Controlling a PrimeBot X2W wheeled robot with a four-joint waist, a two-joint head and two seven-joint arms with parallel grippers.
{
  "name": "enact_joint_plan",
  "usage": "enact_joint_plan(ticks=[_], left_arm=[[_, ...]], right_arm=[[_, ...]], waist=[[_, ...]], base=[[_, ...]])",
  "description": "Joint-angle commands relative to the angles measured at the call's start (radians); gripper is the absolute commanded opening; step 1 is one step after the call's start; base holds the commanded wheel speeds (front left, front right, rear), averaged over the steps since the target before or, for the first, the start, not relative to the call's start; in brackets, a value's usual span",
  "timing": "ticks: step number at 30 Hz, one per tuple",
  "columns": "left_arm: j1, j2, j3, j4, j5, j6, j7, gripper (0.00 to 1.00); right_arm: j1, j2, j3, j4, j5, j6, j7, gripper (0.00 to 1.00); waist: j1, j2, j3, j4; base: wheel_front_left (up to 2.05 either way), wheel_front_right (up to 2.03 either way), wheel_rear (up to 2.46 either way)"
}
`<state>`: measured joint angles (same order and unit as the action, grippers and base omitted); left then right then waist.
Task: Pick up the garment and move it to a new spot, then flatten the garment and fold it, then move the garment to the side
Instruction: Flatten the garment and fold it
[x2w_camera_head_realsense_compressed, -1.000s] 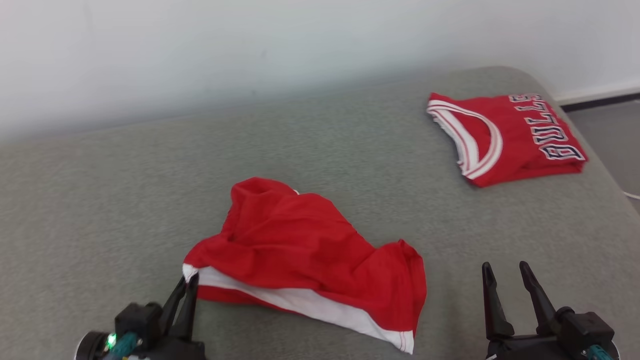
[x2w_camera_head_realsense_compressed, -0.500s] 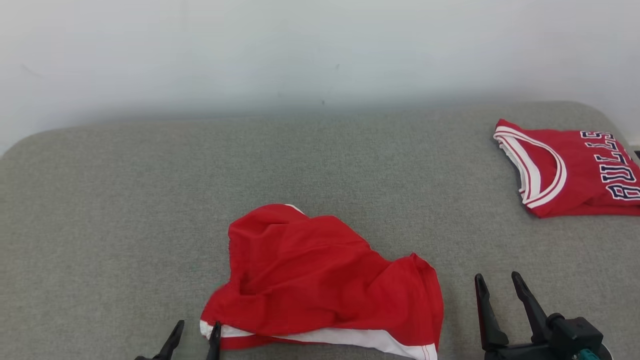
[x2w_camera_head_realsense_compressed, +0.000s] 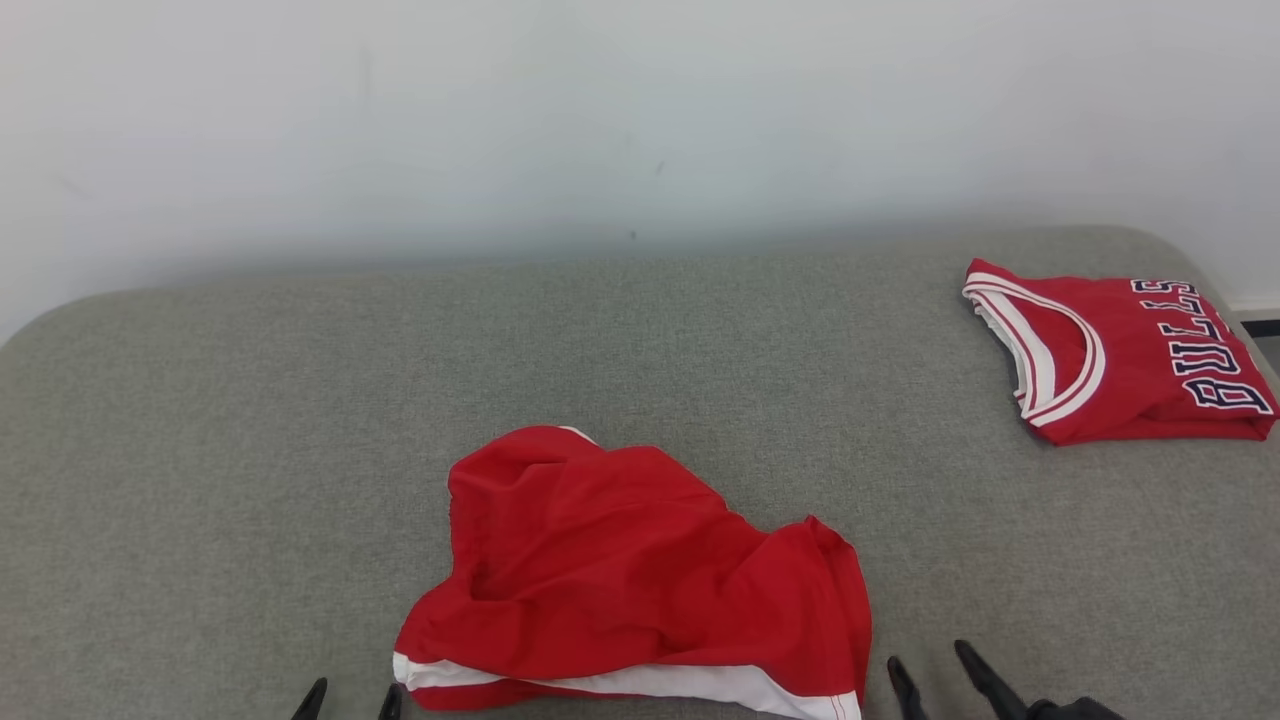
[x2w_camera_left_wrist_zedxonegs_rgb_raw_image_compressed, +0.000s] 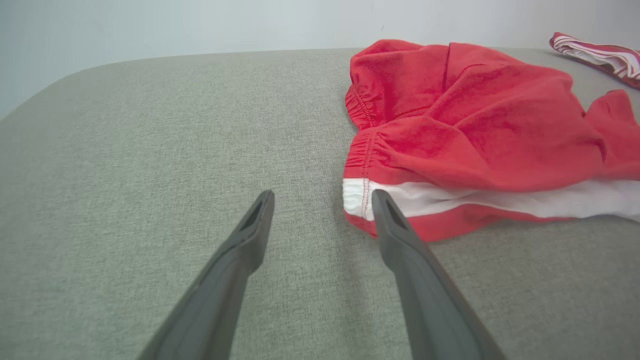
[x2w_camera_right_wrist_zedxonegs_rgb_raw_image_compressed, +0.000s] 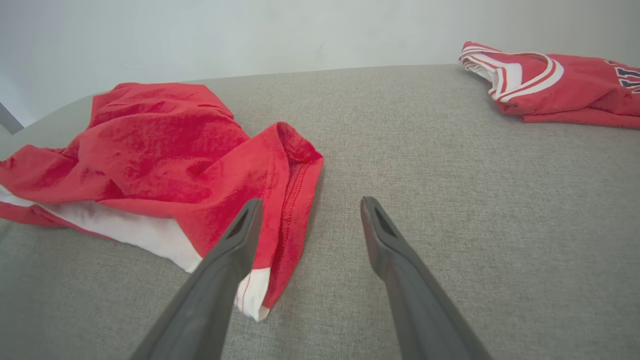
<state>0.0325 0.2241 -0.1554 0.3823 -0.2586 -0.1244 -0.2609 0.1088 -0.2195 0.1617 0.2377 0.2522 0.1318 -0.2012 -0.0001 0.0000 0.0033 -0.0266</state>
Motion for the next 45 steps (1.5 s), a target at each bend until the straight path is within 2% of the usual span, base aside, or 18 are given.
enact_joint_plan(ticks=[1,15,23,24,25,26,29,33,40,45], left_arm=[[-0.024,0.008,-0.012,0.012,-0.012,-0.005,0.008,1.0],[-0.183,0.088,-0.213,0.159,-0.127,-0.005,0.003,1.0],[-0.233,0.096,-0.284,0.222,-0.208,-0.005,-0.003,0.99],[-0.24,0.099,-0.295,0.23,-0.221,-0.005,-0.003,0.67],[-0.246,0.096,-0.304,0.234,-0.25,-0.005,-0.003,0.22],[-0.25,0.094,-0.317,0.236,-0.278,-0.005,-0.003,0.0],[-0.259,0.106,-0.369,0.234,-0.322,-0.005,-0.004,0.0],[-0.228,0.107,-0.339,0.165,-0.348,-0.005,-0.004,0.0],[-0.146,0.1,-0.263,0.035,-0.281,-0.005,-0.004,0.0],[-0.217,0.14,-0.249,-0.039,-0.237,-0.005,-0.004,0.0]], right_arm=[[0.011,-0.005,0.02,0.003,0.011,-0.003,0.005,1.0],[-0.059,-0.023,0.162,0.12,0.057,-0.003,0.025,1.0],[-0.123,-0.018,0.223,0.196,0.075,-0.003,0.013,1.0],[-0.131,-0.018,0.232,0.207,0.075,-0.003,0.014,0.84],[-0.141,-0.02,0.239,0.221,0.079,-0.003,0.01,0.3],[-0.15,-0.021,0.246,0.23,0.083,-0.003,0.004,0.0],[-0.169,-0.017,0.265,0.254,0.094,-0.003,-0.014,0.0],[-0.169,-0.037,0.262,0.251,0.104,-0.003,-0.042,0.0],[-0.157,-0.055,0.232,0.143,0.109,-0.003,-0.059,0.0],[-0.246,-0.071,0.227,0.041,0.121,-0.003,-0.046,0.0]], waist=[[0.0001,0.0,0.008,-0.006],[0.0001,0.0,0.054,-0.011],[0.0001,0.0,0.067,-0.011],[0.0001,0.0,0.069,-0.012],[0.0001,0.0,0.07,-0.012],[0.0001,0.0,0.072,-0.011],[0.0001,0.0,0.072,-0.01],[0.0001,0.0,0.064,-0.008],[0.0001,0.0,0.056,-0.004],[0.0001,0.0,0.071,-0.011]], base=[[0.0,0.0,0.0],[0.0,0.0,0.0],[0.0,0.0,0.0],[0.0,0.0,0.0],[0.0,0.0,0.0],[0.0,0.0,0.0],[0.0,0.0,0.0],[0.0,0.0,0.0],[0.0,0.0,0.0],[0.0,0.0,0.0]])
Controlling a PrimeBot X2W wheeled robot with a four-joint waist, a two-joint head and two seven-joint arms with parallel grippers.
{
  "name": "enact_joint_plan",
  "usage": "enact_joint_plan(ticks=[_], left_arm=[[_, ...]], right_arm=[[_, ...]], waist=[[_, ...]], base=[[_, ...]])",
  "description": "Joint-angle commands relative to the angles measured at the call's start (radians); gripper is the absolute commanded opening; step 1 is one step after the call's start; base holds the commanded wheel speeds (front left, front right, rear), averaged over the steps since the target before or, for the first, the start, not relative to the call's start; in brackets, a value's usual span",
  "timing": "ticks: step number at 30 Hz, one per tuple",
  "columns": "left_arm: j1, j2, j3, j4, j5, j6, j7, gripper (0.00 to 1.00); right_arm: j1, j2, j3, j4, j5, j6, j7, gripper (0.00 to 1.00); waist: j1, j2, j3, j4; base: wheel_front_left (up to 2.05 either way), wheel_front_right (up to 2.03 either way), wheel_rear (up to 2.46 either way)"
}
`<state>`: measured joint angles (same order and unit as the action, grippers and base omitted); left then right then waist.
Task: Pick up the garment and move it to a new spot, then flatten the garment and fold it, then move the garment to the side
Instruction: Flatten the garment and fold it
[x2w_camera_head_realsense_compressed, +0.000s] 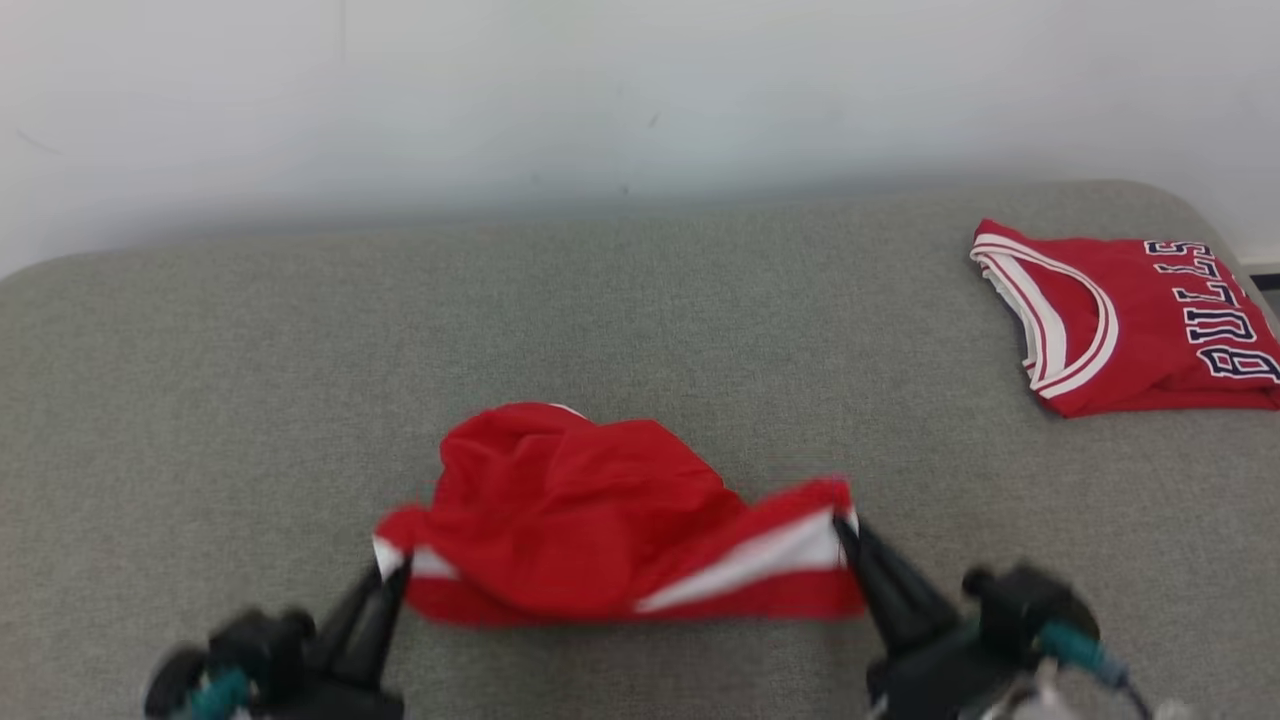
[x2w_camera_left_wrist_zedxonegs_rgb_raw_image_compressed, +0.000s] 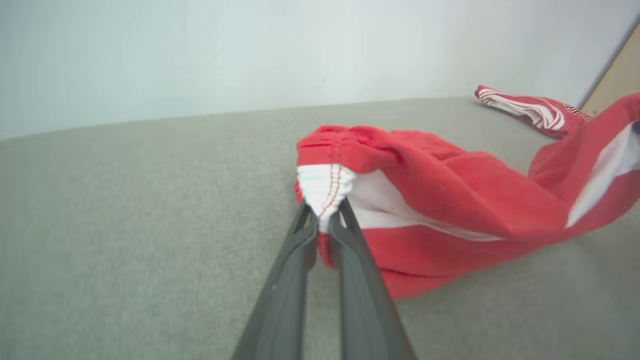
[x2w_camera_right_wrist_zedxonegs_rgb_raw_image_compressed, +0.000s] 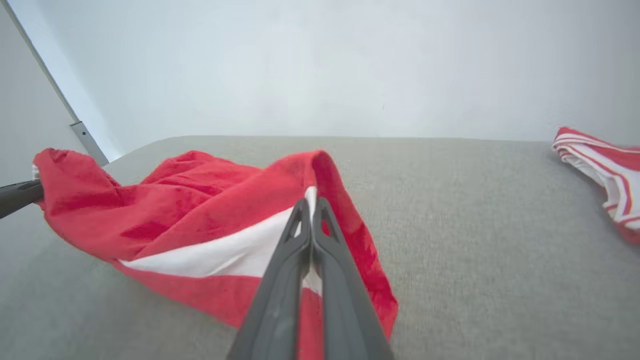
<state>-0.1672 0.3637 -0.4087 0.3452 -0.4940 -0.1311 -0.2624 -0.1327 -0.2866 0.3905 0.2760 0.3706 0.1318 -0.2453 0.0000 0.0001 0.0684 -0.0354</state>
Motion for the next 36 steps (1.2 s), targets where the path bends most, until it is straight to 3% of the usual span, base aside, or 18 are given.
enact_joint_plan(ticks=[1,7,11,12,20,29,36], left_arm=[[-0.047,0.011,0.002,-0.016,-0.002,0.001,0.0,0.0],[-0.325,0.081,-0.018,-0.088,-0.036,0.001,0.08,0.0],[-0.594,0.121,-0.036,-0.081,-0.087,0.001,0.163,0.0],[-0.73,0.119,-0.041,-0.057,-0.114,0.001,0.2,0.0],[-1.206,0.102,-0.063,0.095,-0.131,0.001,0.265,0.0],[-1.504,0.087,-0.09,0.249,-0.189,0.001,0.261,0.0],[-1.56,0.086,-0.187,0.312,-0.244,0.001,0.199,0.0]], right_arm=[[-0.037,-0.011,-0.005,-0.012,0.01,-0.003,0.007,0.0],[-0.331,-0.039,-0.008,-0.034,0.053,-0.003,0.049,0.0],[-0.599,-0.038,-0.014,0.021,0.097,-0.003,0.079,0.0],[-0.736,-0.034,-0.017,0.056,0.123,-0.003,0.097,0.0],[-1.217,-0.043,-0.014,0.229,0.2,-0.003,0.152,0.0],[-1.549,-0.052,0.023,0.378,0.215,-0.003,0.154,0.0],[-1.615,-0.067,0.075,0.444,0.252,-0.003,0.105,0.0]], waist=[[0.0,-0.0001,0.013,-0.004],[0.0,-0.0001,0.106,-0.02],[0.0,-0.0001,0.215,-0.024],[0.0,-0.0001,0.273,-0.022],[0.0,-0.0001,0.442,-0.017],[0.0,-0.0001,0.534,-0.02],[0.0,-0.0001,0.567,-0.011]], base=[[0.0,0.0,0.0],[0.0,0.0,0.0],[0.0,0.0,0.0],[0.0,0.0,0.0],[0.0,0.0,0.0],[0.0,0.0,0.0],[0.0,0.0,0.0]])
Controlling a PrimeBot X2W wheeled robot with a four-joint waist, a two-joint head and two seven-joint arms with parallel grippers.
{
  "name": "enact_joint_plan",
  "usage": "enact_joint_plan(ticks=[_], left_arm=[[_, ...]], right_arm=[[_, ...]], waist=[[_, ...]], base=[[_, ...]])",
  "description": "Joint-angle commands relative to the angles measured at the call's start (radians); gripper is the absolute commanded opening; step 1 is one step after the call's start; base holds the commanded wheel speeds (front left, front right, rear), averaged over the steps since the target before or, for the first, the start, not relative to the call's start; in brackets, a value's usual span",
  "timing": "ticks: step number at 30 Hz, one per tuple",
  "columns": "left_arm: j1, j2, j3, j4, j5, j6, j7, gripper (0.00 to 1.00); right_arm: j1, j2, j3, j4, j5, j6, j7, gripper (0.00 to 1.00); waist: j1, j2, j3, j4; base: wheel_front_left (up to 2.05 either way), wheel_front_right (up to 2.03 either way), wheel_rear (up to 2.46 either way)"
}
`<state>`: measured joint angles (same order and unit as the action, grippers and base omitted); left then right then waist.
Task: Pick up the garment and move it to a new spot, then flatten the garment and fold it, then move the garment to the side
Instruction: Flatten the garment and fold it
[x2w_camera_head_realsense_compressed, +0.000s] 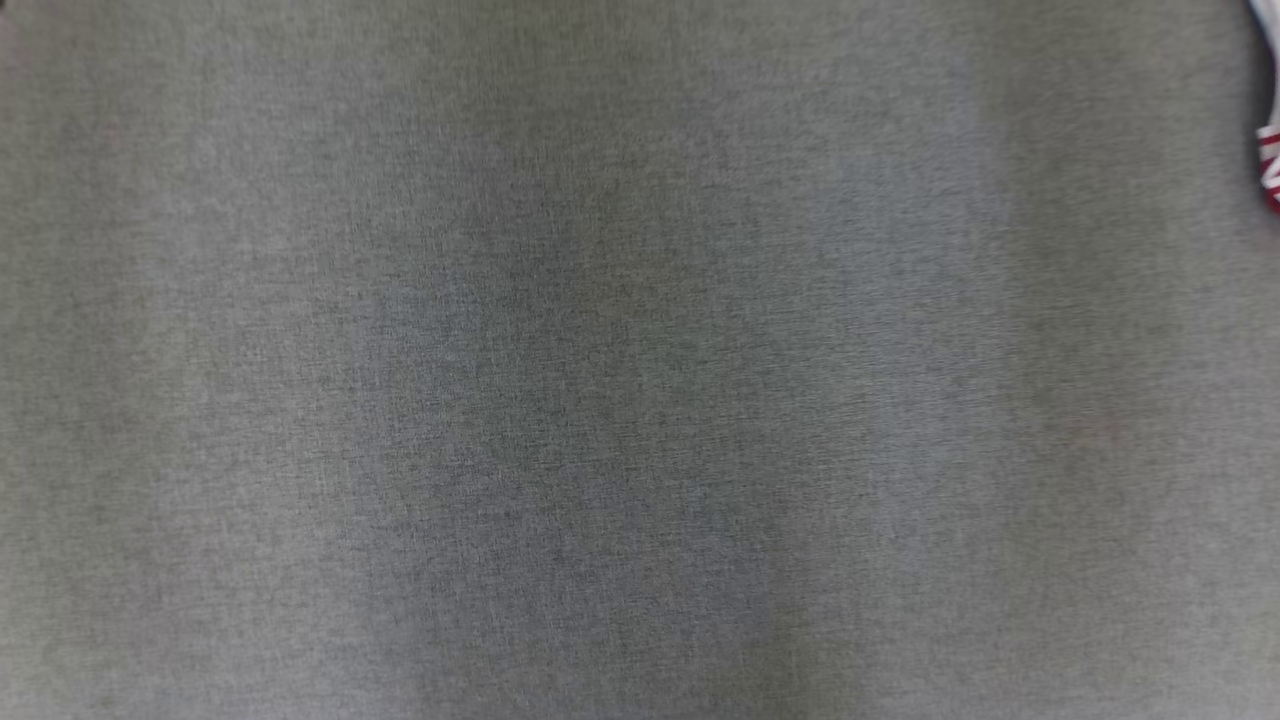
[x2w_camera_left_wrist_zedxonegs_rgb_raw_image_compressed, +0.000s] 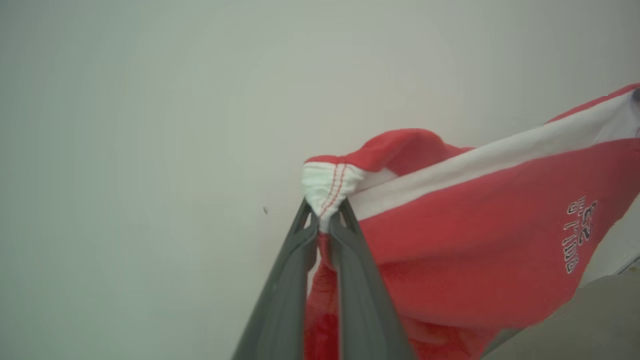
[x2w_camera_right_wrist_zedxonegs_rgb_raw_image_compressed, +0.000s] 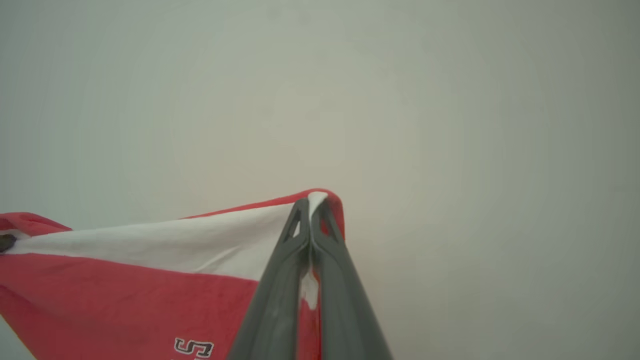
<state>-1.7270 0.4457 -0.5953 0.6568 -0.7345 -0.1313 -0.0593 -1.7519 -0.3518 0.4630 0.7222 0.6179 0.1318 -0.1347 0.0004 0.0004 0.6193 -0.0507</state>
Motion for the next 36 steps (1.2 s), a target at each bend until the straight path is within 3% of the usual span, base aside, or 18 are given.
enact_joint_plan(ticks=[1,5,11,19,25,29,36], left_arm=[[0.014,0.007,-0.015,0.004,-0.016,0.002,-0.014,0.0],[0.096,0.027,-0.07,-0.011,-0.056,0.002,-0.077,0.0],[0.334,0.055,-0.106,-0.08,-0.088,0.005,-0.175,0.0],[0.786,0.037,-0.029,-0.337,-0.072,0.115,-0.207,0.0],[1.125,0.001,0.017,-0.491,0.021,0.153,-0.205,0.0],[1.241,-0.025,0.03,-0.503,0.063,0.152,-0.206,0.0],[1.456,-0.091,0.107,-0.461,0.155,0.112,-0.206,0.0]], right_arm=[[0.018,-0.007,0.016,0.0,0.016,-0.003,-0.01,0.0],[0.1,-0.051,0.067,-0.028,0.068,-0.003,-0.044,0.0],[0.355,-0.147,0.128,-0.161,0.15,-0.003,-0.094,0.0],[0.837,-0.251,0.072,-0.391,0.215,-0.003,-0.124,0.0],[1.179,-0.255,-0.008,-0.507,0.195,-0.003,-0.126,0.0],[1.32,-0.247,-0.046,-0.548,0.164,-0.003,-0.118,0.0],[1.597,-0.196,-0.11,-0.61,0.1,-0.003,-0.086,0.0]], waist=[[-0.0004,-0.0004,0.016,0.004],[-0.0004,-0.0004,0.001,0.003],[-0.0004,-0.0004,-0.063,0.006],[-0.0004,-0.0004,-0.185,0.017],[-0.0004,-0.0004,-0.249,0.02],[-0.0004,-0.0004,-0.275,0.02],[-0.0004,-0.0004,-0.342,0.003]], base=[[0.0,0.0,0.0],[0.0,0.0,0.0],[0.0,0.0,0.0],[0.0,0.0,0.0],[0.0,0.0,0.0],[0.0,0.0,0.0],[0.0,0.0,0.0]])
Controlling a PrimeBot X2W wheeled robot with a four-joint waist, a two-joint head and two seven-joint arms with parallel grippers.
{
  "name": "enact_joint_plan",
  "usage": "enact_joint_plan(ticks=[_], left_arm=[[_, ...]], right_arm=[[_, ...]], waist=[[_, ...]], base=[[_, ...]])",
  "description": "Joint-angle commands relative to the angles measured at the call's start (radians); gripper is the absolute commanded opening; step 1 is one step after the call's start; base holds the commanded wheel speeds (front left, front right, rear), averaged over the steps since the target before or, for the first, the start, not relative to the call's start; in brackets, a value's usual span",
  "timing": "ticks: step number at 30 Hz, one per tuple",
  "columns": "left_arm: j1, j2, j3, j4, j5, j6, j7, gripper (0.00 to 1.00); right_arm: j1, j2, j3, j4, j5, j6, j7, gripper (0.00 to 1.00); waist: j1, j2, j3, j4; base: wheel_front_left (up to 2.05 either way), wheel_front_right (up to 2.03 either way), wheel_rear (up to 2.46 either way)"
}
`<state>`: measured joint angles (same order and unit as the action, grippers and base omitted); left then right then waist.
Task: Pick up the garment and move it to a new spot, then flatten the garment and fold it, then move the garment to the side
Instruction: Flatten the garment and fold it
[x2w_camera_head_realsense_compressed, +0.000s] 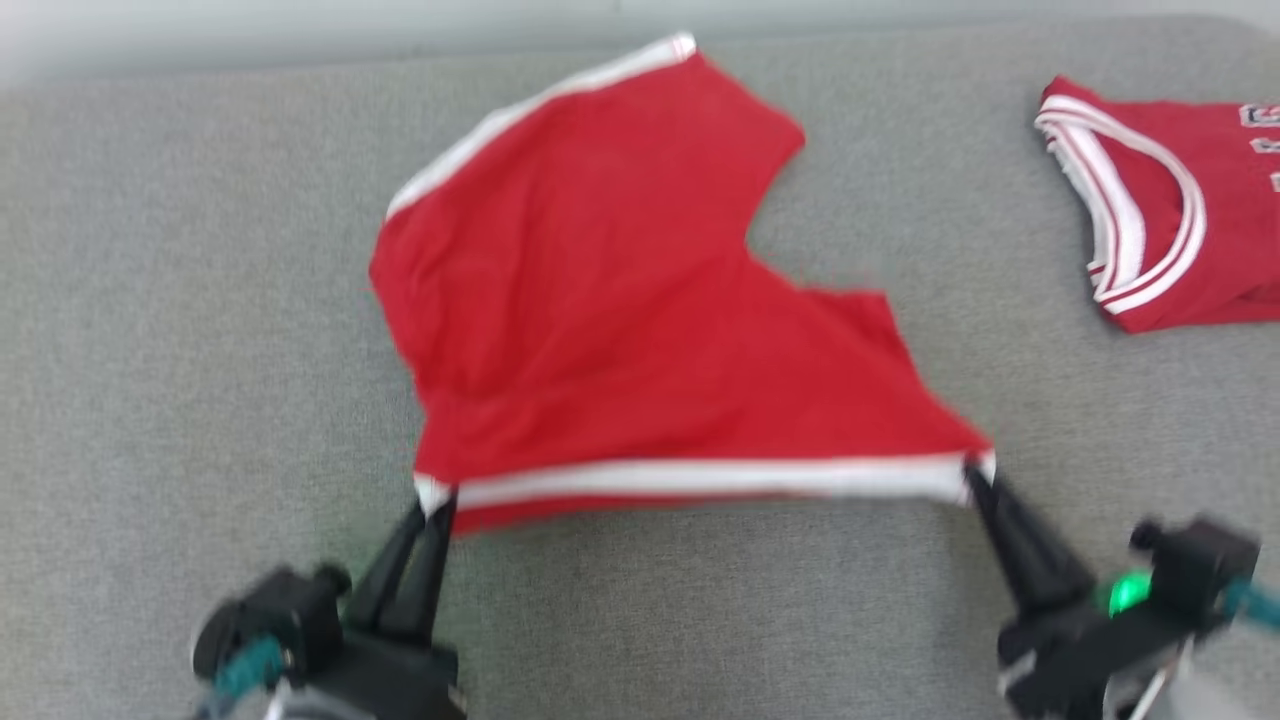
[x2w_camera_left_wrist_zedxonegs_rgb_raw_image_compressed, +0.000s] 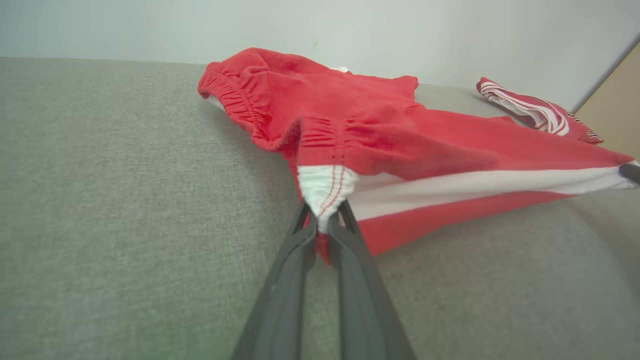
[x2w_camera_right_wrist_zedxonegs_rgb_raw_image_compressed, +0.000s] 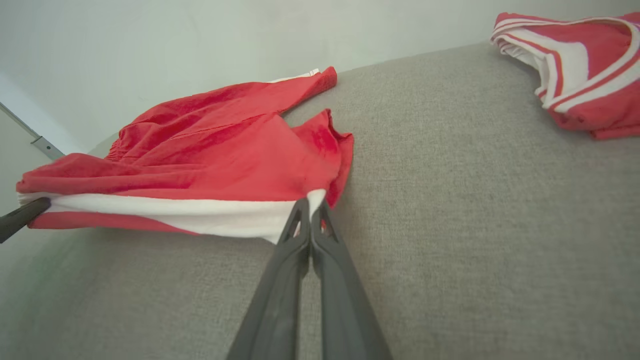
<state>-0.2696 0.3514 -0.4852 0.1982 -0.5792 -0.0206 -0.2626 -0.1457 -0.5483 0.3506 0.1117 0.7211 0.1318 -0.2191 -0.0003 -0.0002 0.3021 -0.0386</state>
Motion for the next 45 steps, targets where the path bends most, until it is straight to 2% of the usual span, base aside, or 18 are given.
enact_joint_plan(ticks=[1,7,13,20,26,32,33,38,45], left_arm=[[0.026,-0.006,0.008,0.004,0.019,-0.005,-0.003,0.0],[0.185,-0.069,0.112,0.013,0.068,-0.04,-0.003,0.0],[0.322,-0.127,0.2,-0.024,0.119,-0.057,-0.003,0.0],[0.34,-0.191,0.218,-0.066,0.18,-0.091,-0.003,0.0],[0.283,-0.227,0.197,-0.102,0.223,-0.107,-0.003,0.0],[0.174,-0.248,0.156,-0.099,0.221,-0.108,-0.003,0.0],[0.131,-0.252,0.142,-0.087,0.209,-0.109,-0.003,0.0],[0.043,-0.262,0.145,-0.052,0.18,-0.109,-0.003,0.0],[-0.09,-0.28,0.158,0.05,0.156,-0.109,-0.003,0.0]], right_arm=[[0.026,0.011,-0.009,-0.005,-0.009,-0.003,0.003,0.0],[0.212,0.078,-0.08,-0.039,-0.027,-0.003,0.036,0.0],[0.377,0.144,-0.149,-0.117,-0.034,-0.003,0.082,0.0],[0.392,0.187,-0.24,-0.201,-0.052,-0.003,0.13,0.0],[0.288,0.138,-0.281,-0.229,-0.073,-0.003,0.19,0.0],[0.11,0.079,-0.28,-0.186,-0.067,-0.003,0.251,0.0],[0.039,0.065,-0.266,-0.152,-0.06,-0.003,0.271,0.0],[-0.128,0.04,-0.211,-0.056,-0.058,-0.003,0.302,0.0],[-0.425,0.022,-0.109,0.161,-0.057,-0.003,0.298,0.0]], waist=[[0.0003,0.0002,-0.036,-0.011],[0.0003,0.0002,-0.102,-0.014],[0.0003,0.0002,-0.142,0.009],[0.0003,0.0002,-0.147,0.036],[0.0003,0.0002,-0.135,0.078],[0.0003,0.0002,-0.114,0.131],[0.0003,0.0002,-0.104,0.144],[0.0003,0.0002,-0.074,0.162],[0.0003,0.0002,-0.008,0.191]], base=[[0.0,0.0,0.0],[0.0,0.0,0.0],[0.0,0.0,0.0],[0.0,0.0,0.0],[0.0,0.0,0.0],[0.0,0.0,0.0],[0.0,0.0,0.0],[0.0,0.0,0.0],[0.0,0.0,0.0]])
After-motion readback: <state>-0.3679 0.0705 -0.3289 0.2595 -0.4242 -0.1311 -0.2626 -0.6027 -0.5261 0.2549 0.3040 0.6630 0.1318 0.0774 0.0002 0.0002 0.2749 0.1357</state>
